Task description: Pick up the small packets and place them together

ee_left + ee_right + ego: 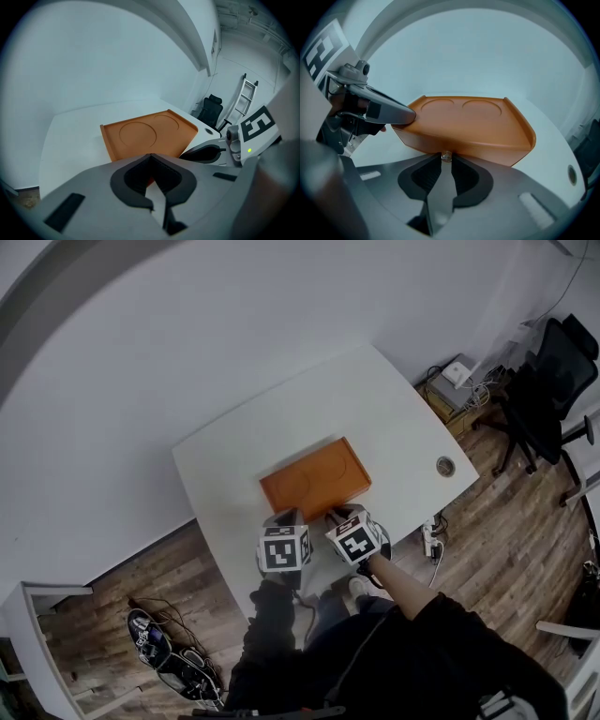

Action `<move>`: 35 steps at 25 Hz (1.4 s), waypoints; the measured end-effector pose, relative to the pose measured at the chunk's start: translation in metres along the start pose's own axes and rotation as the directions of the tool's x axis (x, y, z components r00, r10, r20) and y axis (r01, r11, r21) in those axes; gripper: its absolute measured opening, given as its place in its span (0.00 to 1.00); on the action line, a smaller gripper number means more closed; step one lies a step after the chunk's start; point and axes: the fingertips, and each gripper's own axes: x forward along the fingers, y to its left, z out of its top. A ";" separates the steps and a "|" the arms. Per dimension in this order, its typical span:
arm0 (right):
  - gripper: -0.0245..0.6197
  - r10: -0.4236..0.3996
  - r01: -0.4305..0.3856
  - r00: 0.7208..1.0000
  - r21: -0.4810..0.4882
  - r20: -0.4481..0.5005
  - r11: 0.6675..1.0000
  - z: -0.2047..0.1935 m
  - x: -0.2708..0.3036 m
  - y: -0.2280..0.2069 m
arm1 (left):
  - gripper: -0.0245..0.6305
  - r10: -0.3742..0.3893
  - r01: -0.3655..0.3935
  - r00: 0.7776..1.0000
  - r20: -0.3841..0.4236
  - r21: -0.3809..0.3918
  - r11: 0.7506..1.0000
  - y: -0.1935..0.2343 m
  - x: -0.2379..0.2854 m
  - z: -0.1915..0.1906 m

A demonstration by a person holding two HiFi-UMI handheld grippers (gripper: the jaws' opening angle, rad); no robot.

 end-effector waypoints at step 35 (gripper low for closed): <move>0.14 0.031 -0.032 0.999 -0.022 -0.042 0.999 -0.047 -0.032 0.010 | 0.04 -0.034 0.035 0.999 -0.036 0.007 0.999 -0.006 0.001 0.000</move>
